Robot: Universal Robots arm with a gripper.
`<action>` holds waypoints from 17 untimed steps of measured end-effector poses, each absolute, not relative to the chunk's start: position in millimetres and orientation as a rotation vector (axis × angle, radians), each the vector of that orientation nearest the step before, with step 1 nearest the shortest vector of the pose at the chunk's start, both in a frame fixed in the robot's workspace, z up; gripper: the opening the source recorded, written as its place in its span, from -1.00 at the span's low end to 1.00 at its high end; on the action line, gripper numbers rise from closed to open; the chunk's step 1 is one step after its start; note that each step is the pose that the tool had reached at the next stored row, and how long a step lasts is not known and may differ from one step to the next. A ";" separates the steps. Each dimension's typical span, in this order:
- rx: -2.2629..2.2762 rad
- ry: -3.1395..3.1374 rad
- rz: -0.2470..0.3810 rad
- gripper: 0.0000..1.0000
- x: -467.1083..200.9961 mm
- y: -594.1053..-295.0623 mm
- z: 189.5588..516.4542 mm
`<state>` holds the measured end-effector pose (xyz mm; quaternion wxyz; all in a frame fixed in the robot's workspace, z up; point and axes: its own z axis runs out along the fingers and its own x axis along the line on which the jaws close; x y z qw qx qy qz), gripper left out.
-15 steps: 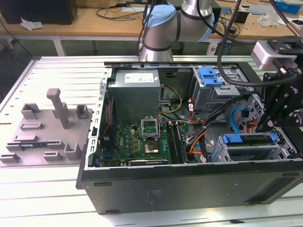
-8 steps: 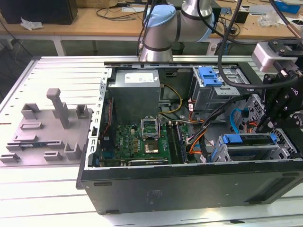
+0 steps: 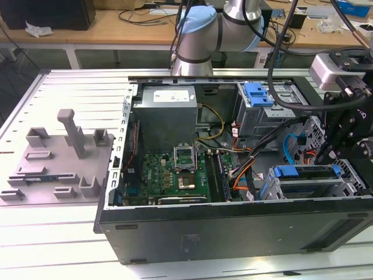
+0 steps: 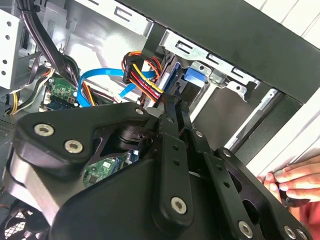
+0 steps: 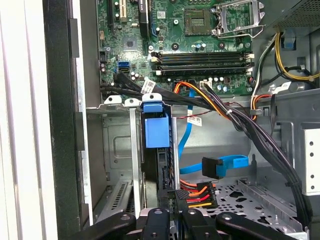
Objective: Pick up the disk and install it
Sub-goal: 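Insert the first disk wire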
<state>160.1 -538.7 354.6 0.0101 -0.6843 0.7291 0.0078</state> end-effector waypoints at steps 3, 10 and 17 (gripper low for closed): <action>-2.138 2.274 0.024 -0.67 160.1 -538.7 354.4; -2.138 2.274 0.024 -0.67 160.1 -538.7 353.3; -2.138 2.274 0.024 -0.67 160.1 -538.7 353.1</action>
